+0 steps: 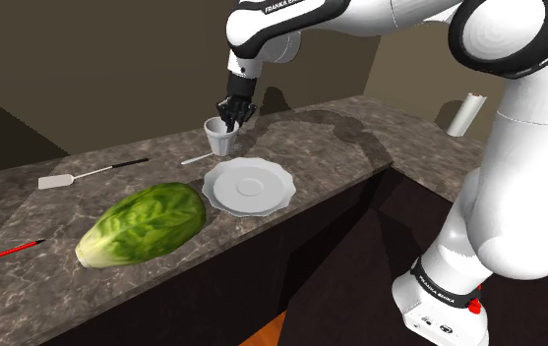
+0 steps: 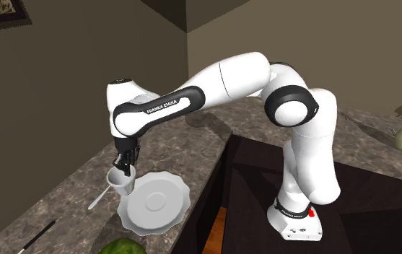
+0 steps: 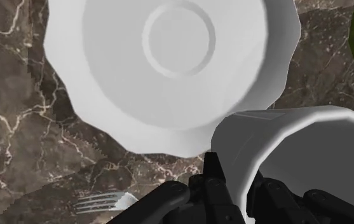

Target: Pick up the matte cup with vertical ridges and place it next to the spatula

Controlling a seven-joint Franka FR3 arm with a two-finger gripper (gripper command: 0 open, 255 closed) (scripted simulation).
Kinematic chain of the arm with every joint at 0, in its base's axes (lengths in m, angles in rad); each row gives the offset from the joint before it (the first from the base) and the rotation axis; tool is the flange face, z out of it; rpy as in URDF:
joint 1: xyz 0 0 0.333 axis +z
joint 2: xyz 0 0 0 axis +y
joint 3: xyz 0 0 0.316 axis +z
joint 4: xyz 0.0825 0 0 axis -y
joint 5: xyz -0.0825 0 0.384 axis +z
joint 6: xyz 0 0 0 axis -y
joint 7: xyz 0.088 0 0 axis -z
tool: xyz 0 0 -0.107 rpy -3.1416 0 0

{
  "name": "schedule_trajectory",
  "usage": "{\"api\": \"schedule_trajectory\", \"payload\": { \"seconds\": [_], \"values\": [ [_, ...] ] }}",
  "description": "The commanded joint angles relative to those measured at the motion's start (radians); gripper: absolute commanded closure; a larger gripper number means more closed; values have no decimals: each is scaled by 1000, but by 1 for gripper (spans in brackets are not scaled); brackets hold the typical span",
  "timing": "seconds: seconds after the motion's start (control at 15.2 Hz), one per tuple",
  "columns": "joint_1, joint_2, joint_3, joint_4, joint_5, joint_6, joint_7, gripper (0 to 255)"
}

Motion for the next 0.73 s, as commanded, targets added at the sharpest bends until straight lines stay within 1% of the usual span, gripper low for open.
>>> {"api": "schedule_trajectory", "payload": {
  "seconds": [0.0, 0.4, 0.66],
  "values": [
    [13, 58, 12, 71, 4, -8, 29, 255],
    [54, 249, 43, 330, 7, -58, 124, 255],
    [75, 409, 59, 570, 3, -126, 190, 255]
  ]
}}
